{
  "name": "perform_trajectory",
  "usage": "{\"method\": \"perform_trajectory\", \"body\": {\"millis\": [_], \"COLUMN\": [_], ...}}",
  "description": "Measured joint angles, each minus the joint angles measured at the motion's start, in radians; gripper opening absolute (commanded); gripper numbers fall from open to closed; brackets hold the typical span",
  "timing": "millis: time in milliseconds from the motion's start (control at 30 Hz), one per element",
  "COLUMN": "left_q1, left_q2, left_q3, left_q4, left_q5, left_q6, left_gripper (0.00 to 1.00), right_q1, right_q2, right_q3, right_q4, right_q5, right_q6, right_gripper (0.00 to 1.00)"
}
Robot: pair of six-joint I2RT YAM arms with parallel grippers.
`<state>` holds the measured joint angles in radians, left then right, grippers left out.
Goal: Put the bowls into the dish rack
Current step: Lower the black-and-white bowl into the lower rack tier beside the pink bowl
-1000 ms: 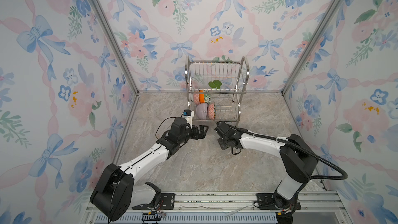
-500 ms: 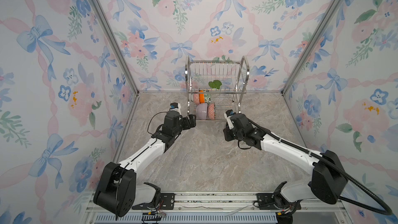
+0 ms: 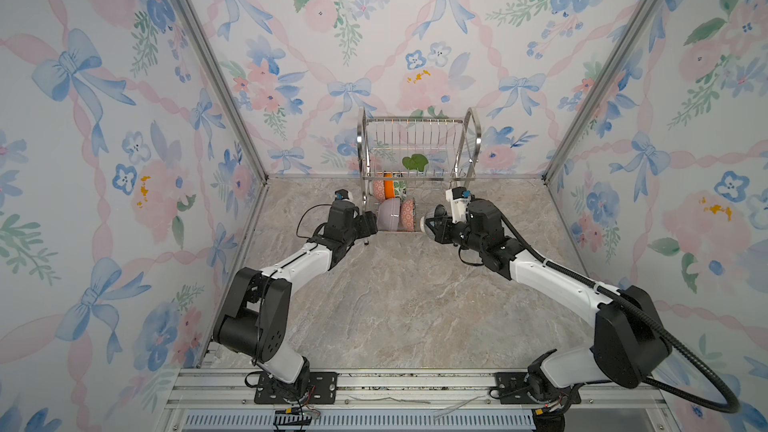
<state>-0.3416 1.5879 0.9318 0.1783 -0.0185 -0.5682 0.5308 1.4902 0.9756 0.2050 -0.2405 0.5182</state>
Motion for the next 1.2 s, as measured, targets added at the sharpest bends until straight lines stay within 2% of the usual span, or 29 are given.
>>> {"method": "perform_trajectory", "body": {"millis": [300,467,633,733,867,1033,1200], "left_q1": [0.0,0.0,0.0,0.0,-0.006,-0.016,-0.023], "left_q2": [0.024,0.027,0.042,0.052,0.063,0.068,0.072], "left_q3": [0.008,0.01,0.013,0.017,0.028,0.039,0.047], "left_q4": [0.0,0.0,-0.002,-0.002,-0.009,-0.016,-0.027], "left_q5": [-0.005,-0.011,-0.012,-0.018,-0.027,-0.046,-0.075], "left_q6": [0.035,0.047,0.052,0.054,0.064,0.099,0.154], "left_gripper": [0.49,0.4,0.38,0.33,0.3,0.14,0.07], "right_q1": [-0.027,-0.048,-0.072,-0.083,-0.094,-0.1,-0.1], "right_q2": [0.109,0.122,0.151,0.18,0.233,0.276,0.31], "right_q3": [-0.028,-0.032,-0.032,-0.032,-0.026,-0.014,-0.007], "right_q4": [0.228,0.287,0.339,0.357,0.397,0.445,0.493], "right_q5": [-0.069,-0.074,-0.082,-0.082,-0.093,-0.112,-0.128], "right_q6": [0.068,0.082,0.096,0.109,0.134,0.171,0.204], "right_gripper": [0.0,0.0,0.0,0.0,0.0,0.0,0.0]}}
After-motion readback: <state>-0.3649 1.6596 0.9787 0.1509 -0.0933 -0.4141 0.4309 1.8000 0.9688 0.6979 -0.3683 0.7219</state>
